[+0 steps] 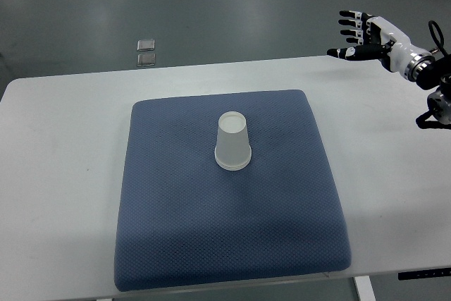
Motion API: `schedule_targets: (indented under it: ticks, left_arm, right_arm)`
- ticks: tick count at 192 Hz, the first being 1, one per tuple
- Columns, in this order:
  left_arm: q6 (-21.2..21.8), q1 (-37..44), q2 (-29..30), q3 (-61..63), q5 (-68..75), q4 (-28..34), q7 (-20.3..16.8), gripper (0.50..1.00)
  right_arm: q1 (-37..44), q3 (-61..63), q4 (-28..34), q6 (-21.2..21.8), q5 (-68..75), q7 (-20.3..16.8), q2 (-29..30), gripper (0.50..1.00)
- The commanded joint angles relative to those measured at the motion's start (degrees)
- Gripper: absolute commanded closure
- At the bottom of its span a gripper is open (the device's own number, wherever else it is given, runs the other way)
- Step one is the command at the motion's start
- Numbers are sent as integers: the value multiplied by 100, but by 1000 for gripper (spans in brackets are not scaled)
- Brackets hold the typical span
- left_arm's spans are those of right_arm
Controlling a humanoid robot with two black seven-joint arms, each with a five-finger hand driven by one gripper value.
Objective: Stack paper cups
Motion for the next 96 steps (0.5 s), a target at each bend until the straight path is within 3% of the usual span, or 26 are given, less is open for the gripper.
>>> schedule_targets:
  ticks: [1, 64, 96]
  left_arm:
    - [0, 0, 0, 0, 0, 0, 0, 500]
    - [0, 0, 0, 0, 0, 0, 0, 500]
    - [0, 0, 0, 0, 0, 0, 0, 500]
  right_arm:
    - [-267, 406, -45, -300, 176, -128, 233, 599]
    - [-680, 1223, 25, -1153, 764, -225, 796, 597]
    - [-777, 1320, 104, -1224, 835, -146, 1068, 593]
